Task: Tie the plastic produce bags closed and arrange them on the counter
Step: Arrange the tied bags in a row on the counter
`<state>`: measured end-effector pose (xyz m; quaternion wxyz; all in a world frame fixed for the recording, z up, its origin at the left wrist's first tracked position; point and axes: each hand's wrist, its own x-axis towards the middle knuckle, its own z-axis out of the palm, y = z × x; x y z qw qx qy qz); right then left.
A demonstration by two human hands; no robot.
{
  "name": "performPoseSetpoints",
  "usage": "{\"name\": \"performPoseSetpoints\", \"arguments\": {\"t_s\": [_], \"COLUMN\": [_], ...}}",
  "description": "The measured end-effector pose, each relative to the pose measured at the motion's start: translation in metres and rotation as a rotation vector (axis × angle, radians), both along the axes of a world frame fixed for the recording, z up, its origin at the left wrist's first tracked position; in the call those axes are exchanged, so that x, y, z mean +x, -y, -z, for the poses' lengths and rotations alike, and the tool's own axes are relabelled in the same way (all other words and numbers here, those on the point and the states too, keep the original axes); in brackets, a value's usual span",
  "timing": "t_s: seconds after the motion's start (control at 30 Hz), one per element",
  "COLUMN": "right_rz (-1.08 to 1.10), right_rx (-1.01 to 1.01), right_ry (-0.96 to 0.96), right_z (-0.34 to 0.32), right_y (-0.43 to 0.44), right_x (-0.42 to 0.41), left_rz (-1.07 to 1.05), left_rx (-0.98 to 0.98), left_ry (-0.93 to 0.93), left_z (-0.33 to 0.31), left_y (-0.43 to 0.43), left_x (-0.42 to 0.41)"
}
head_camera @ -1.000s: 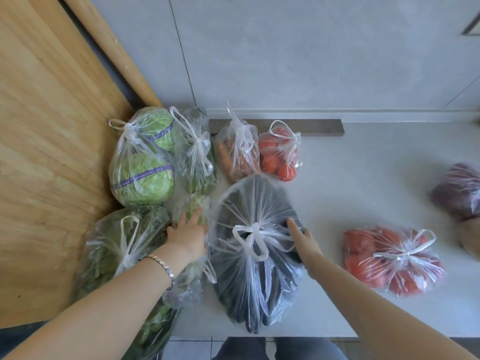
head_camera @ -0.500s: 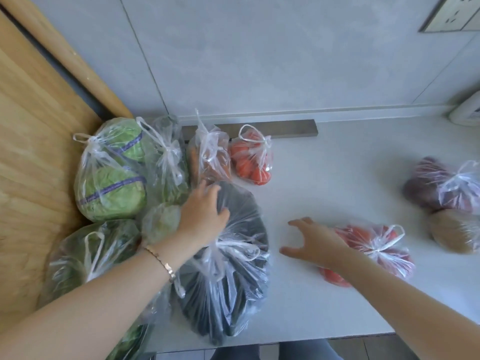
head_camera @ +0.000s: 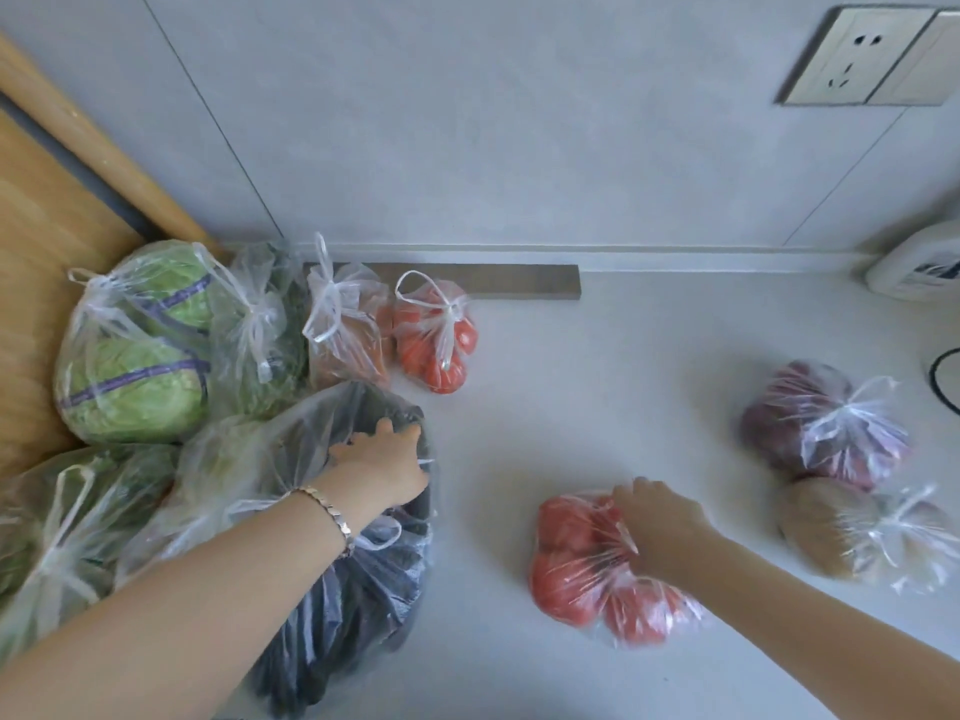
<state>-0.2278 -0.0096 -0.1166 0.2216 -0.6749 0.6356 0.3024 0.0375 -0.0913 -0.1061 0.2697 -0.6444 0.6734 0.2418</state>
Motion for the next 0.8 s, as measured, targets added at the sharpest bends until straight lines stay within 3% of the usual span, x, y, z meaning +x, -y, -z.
{"name": "performPoseSetpoints", "arguments": {"t_s": [0.13, 0.23, 0.43, 0.57, 0.7, 0.8], "right_rz": [-0.143, -0.243, -0.036, -0.036, 0.04, 0.045], "right_rx": [0.09, 0.081, 0.146, -0.09, 0.248, 0.223], "right_ry": [-0.034, -0.038, 0.092, 0.32, 0.314, 0.355], "right_z": [0.003, 0.001, 0.0, 0.002, -0.005, 0.0], "right_y": [0.011, 0.016, 0.003, 0.012, 0.03, 0.039], "right_x": [-0.005, -0.004, -0.009, -0.019, -0.014, -0.011], "left_rz": [0.031, 0.054, 0.075, 0.124, 0.163, 0.161], "left_rx": [-0.427, -0.559, -0.512, -0.407, -0.376, -0.358], "left_ry": [-0.166, -0.22, -0.242, -0.189, -0.159, -0.156], "left_z": [-0.012, -0.013, -0.009, -0.004, 0.001, 0.004], "left_y": [0.012, 0.031, 0.083, 0.102, 0.113, 0.115], "left_x": [-0.024, -0.034, -0.038, -0.039, -0.044, -0.046]}}
